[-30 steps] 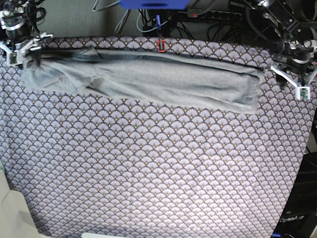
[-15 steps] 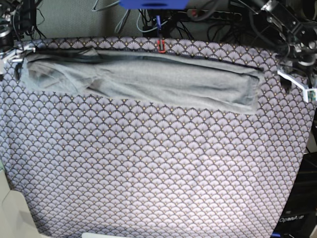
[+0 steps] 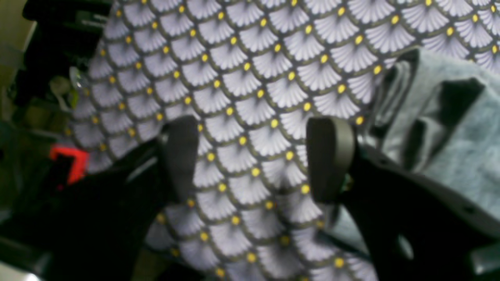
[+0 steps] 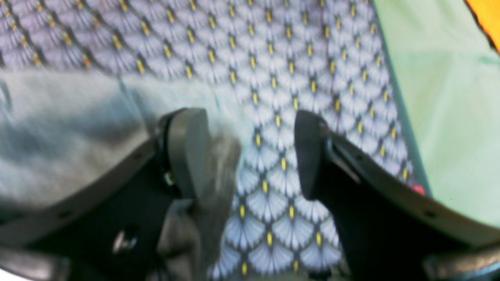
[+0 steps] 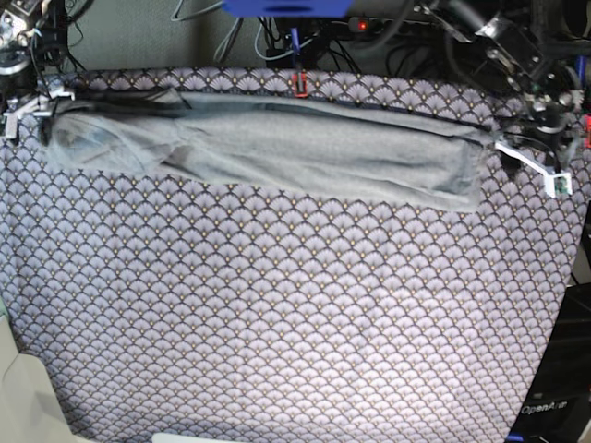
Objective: Fold the T-shirt properly
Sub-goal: 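Grasp the folded strip's end with the left gripper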
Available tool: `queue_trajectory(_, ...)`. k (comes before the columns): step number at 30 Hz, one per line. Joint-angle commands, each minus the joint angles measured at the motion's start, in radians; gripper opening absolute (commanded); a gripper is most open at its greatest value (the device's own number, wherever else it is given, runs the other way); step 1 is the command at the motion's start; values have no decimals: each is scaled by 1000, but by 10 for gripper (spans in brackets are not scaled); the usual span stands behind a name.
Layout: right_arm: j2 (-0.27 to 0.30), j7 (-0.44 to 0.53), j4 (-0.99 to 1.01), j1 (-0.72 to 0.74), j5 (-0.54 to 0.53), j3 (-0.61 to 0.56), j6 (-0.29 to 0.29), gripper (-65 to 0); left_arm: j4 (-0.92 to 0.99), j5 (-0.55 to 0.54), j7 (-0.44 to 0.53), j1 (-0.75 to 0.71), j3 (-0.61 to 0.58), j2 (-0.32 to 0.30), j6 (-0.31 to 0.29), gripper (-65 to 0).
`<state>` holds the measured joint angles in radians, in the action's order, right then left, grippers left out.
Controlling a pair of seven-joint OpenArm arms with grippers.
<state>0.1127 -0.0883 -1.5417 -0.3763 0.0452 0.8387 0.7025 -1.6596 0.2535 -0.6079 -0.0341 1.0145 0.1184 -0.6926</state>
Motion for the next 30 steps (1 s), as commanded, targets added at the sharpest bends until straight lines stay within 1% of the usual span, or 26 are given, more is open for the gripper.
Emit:
queue_trajectory(1,14,31,-16,3,-17,-5,-4,-291,-50,-12,24,10,-3,5,-6,-227)
queue_trajectory(3,14,31,-18,3,-17,-11,-4,-291,-98,-10,10,4,-7,27,-6,-227)
queue_trajectory(5,14,31,-18,4,-17,-17,-4,-291,-147,-12,-54,4,-4,39,-6,-227)
queue_trajectory(7,14,31,-18,4,-17,-26,-4,-291,-175,-18,-136,10,-6,33,-6,-227)
queue_trajectory(10,14,31,-18,4,-17,-29,-4,-291,-150,-18,-215,35,-7,8,-6,-227)
queue_trajectory(11,14,31,-18,4,-17,-31,-4,-291,-139,-20,-231,43,-7,0,-6,-227)
queue_trajectory(14,14,29,-18,20,-17,-31,-4,-291,-139,-29,-255,46,-15,4,-6,-227)
queue_trajectory(17,14,29,-18,20,-17,-31,-4,-291,-158,-84,-286,29,-58,2,-6,-227)
queue_trajectory(20,14,29,-18,21,-17,-31,-4,-291,-190,-142,-367,23,-99,-4,-6,-227)
queue_trajectory(24,14,29,-18,23,-17,-31,-4,-291,-222,-205,-449,23,-133,-4,-6,-227)
queue_trajectory(30,14,29,-18,23,-17,-31,-4,-291,-170,-207,-456,32,-185,-6,-6,-227)
